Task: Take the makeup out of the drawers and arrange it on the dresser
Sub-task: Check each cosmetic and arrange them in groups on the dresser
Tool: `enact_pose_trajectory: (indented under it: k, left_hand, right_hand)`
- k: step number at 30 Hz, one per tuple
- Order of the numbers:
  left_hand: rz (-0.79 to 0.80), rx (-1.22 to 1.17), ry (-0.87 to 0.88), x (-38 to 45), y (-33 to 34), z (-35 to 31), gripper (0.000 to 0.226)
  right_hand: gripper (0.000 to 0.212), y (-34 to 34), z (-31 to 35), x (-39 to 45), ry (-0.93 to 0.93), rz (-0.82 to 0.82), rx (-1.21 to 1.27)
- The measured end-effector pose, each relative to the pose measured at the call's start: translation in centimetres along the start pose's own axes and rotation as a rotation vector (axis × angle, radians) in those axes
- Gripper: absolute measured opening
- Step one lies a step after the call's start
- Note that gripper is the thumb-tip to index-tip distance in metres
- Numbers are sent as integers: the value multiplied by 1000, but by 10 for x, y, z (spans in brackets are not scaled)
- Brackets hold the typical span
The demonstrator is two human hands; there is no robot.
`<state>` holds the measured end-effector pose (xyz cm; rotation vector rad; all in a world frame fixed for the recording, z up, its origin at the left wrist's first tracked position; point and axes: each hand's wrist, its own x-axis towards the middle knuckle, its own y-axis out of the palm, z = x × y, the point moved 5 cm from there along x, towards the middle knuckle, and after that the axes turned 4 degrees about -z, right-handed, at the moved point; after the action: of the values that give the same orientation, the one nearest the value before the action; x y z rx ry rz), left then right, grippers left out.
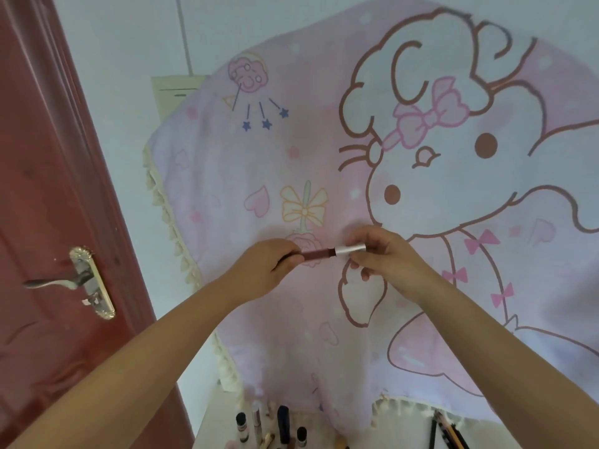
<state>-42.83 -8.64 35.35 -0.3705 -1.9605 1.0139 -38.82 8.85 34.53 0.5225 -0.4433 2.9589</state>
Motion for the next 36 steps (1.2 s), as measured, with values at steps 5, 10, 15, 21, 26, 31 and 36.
enact_pose_trajectory:
  k: [5,10,15,21,26,31,36]
  left_hand:
    - [49,-88,-106,-35,21,7,22]
    - [214,-144,-312,-99,67,26,20]
    - [485,-245,-490,-168,110,45,35]
    - [478,-318,-752,-234,125,78,48]
    - [531,-35,-851,-291,129,118,34]
    - [638,35,-982,-340,140,144,34]
    - [725,76,-1007,-373,154,155,37]
  right_hand:
    - [28,17,-27,-19,130,100,89]
    - [18,54,-83,-50,276,202,49]
    - [19,93,-143,-90,473,210,196]
    - [11,117,-186,-122,529,171,64]
    - [10,150,-184,-117,203,361,-524]
    - [23,198,-187,-113,59,603,-840]
    - [22,238,-190,-113,-15,853,-1036]
